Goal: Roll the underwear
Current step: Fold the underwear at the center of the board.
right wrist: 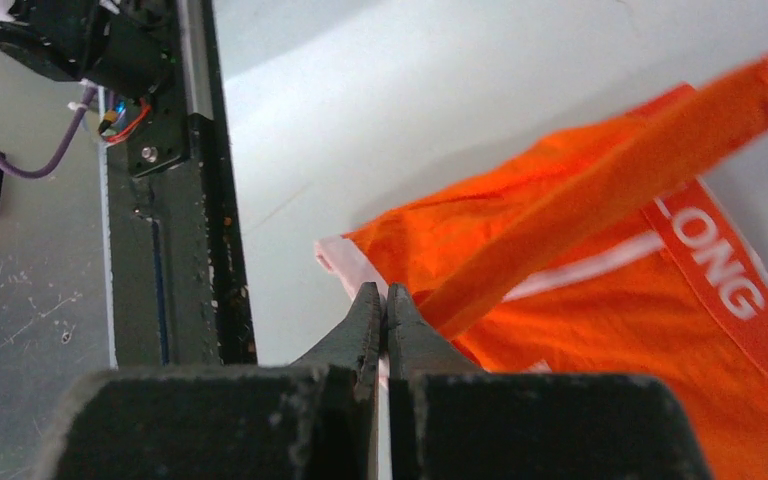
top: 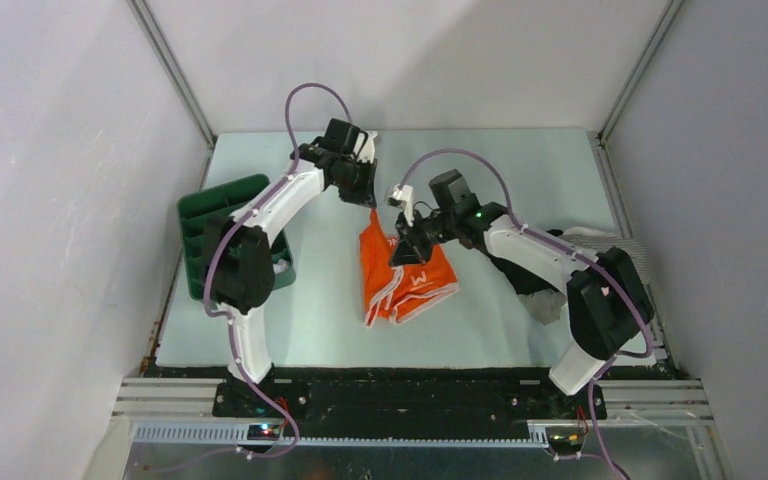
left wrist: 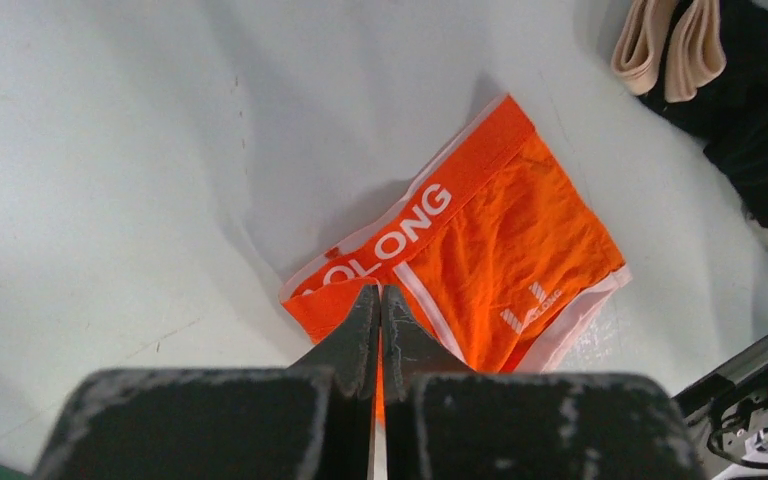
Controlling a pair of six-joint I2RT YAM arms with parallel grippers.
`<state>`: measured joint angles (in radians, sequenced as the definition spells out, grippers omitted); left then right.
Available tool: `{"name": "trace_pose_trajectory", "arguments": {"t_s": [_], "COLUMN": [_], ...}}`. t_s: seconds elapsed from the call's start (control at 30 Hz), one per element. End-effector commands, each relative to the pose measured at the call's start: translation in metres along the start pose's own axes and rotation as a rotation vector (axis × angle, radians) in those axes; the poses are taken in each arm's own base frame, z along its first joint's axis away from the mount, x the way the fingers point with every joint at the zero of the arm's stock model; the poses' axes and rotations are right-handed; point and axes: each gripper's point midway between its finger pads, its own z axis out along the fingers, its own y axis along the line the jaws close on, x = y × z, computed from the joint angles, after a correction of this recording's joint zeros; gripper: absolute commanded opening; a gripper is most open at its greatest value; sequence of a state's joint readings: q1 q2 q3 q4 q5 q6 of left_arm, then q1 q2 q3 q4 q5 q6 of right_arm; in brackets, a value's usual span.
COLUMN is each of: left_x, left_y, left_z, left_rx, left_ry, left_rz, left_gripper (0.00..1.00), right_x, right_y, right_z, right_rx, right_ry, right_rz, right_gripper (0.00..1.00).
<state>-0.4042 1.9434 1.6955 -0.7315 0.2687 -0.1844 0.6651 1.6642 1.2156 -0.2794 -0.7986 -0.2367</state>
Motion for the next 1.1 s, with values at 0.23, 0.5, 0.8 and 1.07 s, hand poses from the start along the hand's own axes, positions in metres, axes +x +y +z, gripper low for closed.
{"name": "trace_pose_trajectory", "arguments": {"t_s": [0.23,0.5,0.8,1.07], "left_x": [-0.032,-0.028,-0.031,-0.026], "left_y": [-0.046,-0.054,-0.060,-0.070], "left_z": [0.016,0.046,0.072,0.093], "left_rx": [0.064,0.060,0.041,0.066], "left_ry": [-0.063,-0.043,-0.045,-0.028], "left_rz": [0.049,0.074,0.104,0.105], "left_gripper": [0.00,0.00,0.00,0.00], "right_x": [0.015,0.049,0.099,0.110], "right_y": [-0.032,-0.038,-0.076,-0.075], "right_z": [-0.061,-0.060,-0.069,-0.062], "right_rx": [0.104,0.127,0.207,0.201], "right_ry": [-0.018,0.026,0.052,0.074], "right_rz": [0.142,0.226,0.415,0.495], "right_gripper": [0.00,0.00,0.00,0.00]}}
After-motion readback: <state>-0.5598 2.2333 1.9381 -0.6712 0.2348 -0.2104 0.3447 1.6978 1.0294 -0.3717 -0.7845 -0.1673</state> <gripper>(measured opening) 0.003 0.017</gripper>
